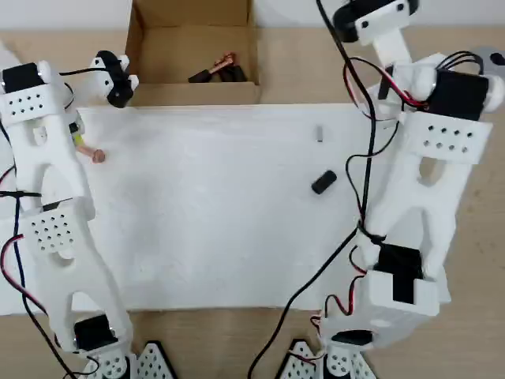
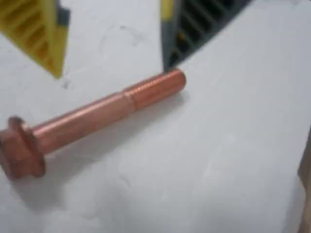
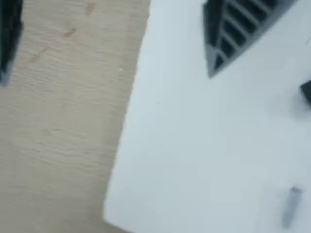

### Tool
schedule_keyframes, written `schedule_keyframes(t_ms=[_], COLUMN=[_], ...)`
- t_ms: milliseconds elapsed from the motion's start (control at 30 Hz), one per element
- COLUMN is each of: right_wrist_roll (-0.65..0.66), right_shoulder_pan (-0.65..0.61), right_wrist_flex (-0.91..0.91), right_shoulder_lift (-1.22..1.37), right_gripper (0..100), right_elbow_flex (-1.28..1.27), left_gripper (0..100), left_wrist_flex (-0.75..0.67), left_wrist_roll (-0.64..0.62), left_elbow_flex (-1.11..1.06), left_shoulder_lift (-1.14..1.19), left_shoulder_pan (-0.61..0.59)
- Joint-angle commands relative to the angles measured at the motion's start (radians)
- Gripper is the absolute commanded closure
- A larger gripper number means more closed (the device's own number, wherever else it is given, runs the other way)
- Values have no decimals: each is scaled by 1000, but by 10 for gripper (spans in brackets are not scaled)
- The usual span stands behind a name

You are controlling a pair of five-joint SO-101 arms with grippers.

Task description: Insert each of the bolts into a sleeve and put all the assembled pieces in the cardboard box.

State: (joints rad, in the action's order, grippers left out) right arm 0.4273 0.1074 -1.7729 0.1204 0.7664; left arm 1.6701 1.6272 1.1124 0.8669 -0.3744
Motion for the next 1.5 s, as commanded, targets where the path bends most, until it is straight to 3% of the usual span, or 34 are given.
schedule_keyframes(t_ms=[0, 300, 733, 1067, 1467], right_wrist_roll=[9, 6, -6, -44, -44], right_shoulder_pan=[-22, -21, -25, -27, -27], right_wrist_flex=[8, 14, 15, 14, 29], right_shoulder_lift=[-65, -62, -68, -68, -70], right_gripper=[702, 702, 702, 702, 702], right_elbow_flex=[-21, -21, -21, -21, -87], left_gripper=[857, 857, 857, 857, 858], left_wrist_flex=[8, 44, 41, 29, 35], left_wrist_roll=[470, 511, 517, 485, 480], left_elbow_flex=[37, -77, -66, 132, 491], left_shoulder_lift=[-12, -12, 53, 214, 231], left_shoulder_pan=[-11, -12, -9, 11, 32])
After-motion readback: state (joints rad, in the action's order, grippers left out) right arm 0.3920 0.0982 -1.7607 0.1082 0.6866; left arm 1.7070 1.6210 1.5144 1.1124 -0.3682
